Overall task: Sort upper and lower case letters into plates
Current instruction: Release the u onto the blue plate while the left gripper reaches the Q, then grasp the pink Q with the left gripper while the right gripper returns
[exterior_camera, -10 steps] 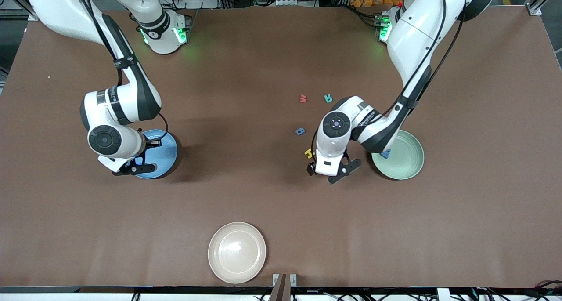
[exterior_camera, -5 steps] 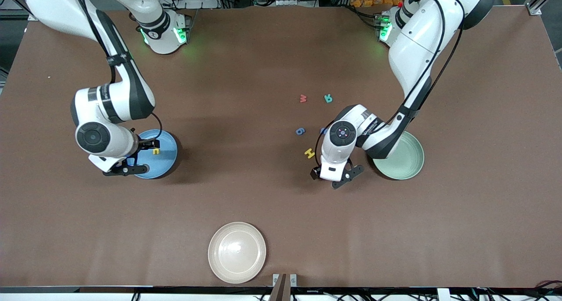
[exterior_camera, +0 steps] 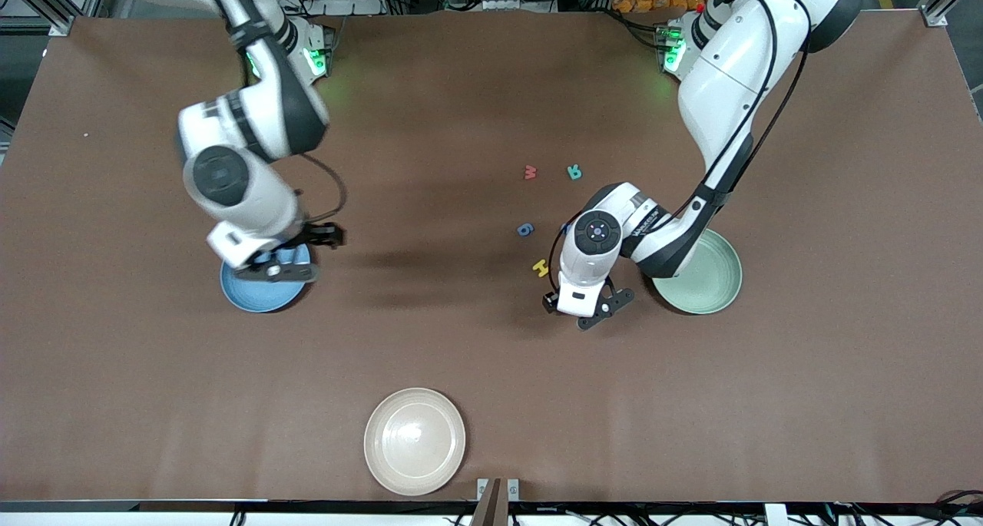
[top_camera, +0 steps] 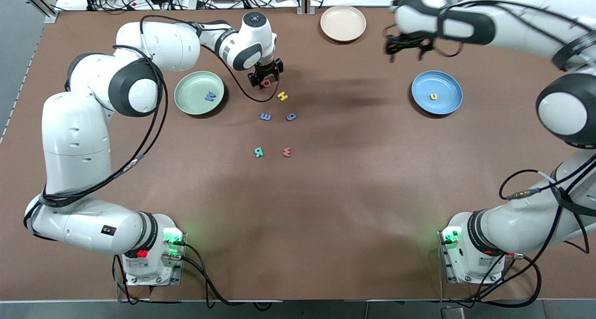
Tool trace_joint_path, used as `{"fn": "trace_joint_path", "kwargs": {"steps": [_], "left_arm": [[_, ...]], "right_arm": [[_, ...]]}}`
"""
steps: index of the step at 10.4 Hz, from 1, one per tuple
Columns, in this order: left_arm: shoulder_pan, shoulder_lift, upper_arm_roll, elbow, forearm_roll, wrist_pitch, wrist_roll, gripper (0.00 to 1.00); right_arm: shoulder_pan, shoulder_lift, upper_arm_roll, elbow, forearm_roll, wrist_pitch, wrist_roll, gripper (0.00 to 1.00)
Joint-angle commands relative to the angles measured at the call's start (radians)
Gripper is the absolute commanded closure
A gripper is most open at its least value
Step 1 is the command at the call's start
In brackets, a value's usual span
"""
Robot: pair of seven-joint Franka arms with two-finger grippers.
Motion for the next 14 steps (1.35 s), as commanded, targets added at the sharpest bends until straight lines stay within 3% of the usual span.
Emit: {"fn": "trace_joint_path", "kwargs": {"steps": [1, 3, 5, 8, 10, 12, 14], "left_arm": [[-0.001, 0.015, 0.001, 0.005, 0.031, -0.001, -0.014, 0.54], [-0.001, 0.014, 0.001, 0.005, 0.031, -0.001, -0.012, 0.65], [0.002, 0.009, 0.001, 0.007, 0.031, -0.002, -0.012, 0.87], [0.071, -0.066, -0.024, 0.005, 0.016, -0.115, 0.055, 0.86], [0.222, -0.127, -0.151, -0.001, -0.007, -0.256, 0.174, 0.83], [0.373, -0.204, -0.234, -0.101, -0.007, -0.321, 0.337, 0.82], [0.453, -0.258, -0.248, -0.201, 0.011, -0.304, 0.467, 0.82]], "right_arm": [[0.136, 0.088, 0.016, 0.055, 0.01, 0.096, 0.199, 0.0], [0.228, 0.207, 0.067, 0.167, -0.019, 0.144, 0.35, 0.0], [0.318, 0.347, 0.072, 0.297, -0.112, 0.153, 0.486, 0.02], [0.403, 0.438, 0.076, 0.332, -0.166, 0.279, 0.523, 0.09], [0.423, 0.487, 0.076, 0.353, -0.201, 0.294, 0.519, 0.14], [0.432, 0.525, 0.076, 0.361, -0.208, 0.337, 0.515, 0.16], [0.44, 0.559, 0.076, 0.397, -0.209, 0.336, 0.512, 0.18]]}}
